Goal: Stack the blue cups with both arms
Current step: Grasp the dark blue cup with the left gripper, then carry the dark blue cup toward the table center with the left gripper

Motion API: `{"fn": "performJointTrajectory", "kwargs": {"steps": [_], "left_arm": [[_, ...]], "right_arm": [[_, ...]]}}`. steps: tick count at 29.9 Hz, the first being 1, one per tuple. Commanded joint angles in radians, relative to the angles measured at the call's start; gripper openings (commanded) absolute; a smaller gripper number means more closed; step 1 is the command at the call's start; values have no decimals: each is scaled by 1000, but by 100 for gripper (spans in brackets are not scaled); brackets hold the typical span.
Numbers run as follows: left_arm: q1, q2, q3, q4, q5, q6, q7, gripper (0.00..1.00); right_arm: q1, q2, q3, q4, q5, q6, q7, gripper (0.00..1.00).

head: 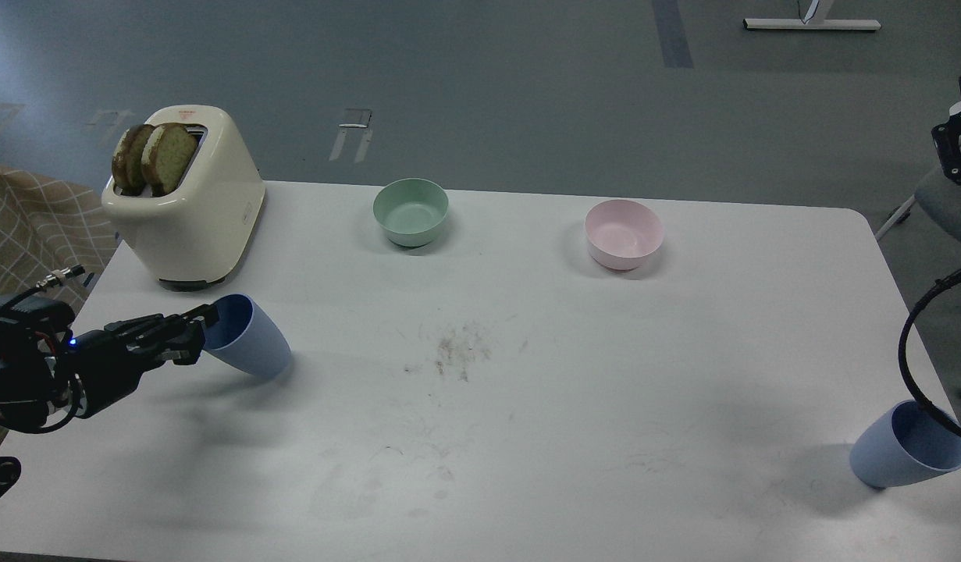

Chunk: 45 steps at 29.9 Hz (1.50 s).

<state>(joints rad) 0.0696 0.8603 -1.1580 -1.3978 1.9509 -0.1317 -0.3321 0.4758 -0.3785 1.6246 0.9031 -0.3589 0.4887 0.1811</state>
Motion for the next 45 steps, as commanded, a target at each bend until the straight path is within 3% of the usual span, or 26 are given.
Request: {"fn": "performJointTrajectory", "kwargs": {"steps": [1,6,10,11,16,19,31,45], "left_arm": [[-31,8,0,-38,2,1,-4,0],[-145,86,53,-72,34,-17,-4,0],[-394,94,312,-81,137,-22,-2,0],[-395,94,313,-81,137,-22,-2,0],[-744,-27,653,-32,189,-26,5,0],[-836,-95,740,31,189,-26,7,0],[-927,-339,885,183,194,-74,8,0],[-936,-383,911,188,194,-74,12,0]], "right_arm": [[-11,-2,11,0,0,0,0,100],[-26,-8,38,3,0,0,0,100],[-37,-11,75,0,0,0,0,100],[-37,-11,75,0,0,0,0,100],[-42,-11,81,5,0,0,0,100],[-42,-11,86,10,0,0,0,100],[-60,-11,116,25,0,0,0,100],[-83,-3,118,62,0,0,0,100]]}}
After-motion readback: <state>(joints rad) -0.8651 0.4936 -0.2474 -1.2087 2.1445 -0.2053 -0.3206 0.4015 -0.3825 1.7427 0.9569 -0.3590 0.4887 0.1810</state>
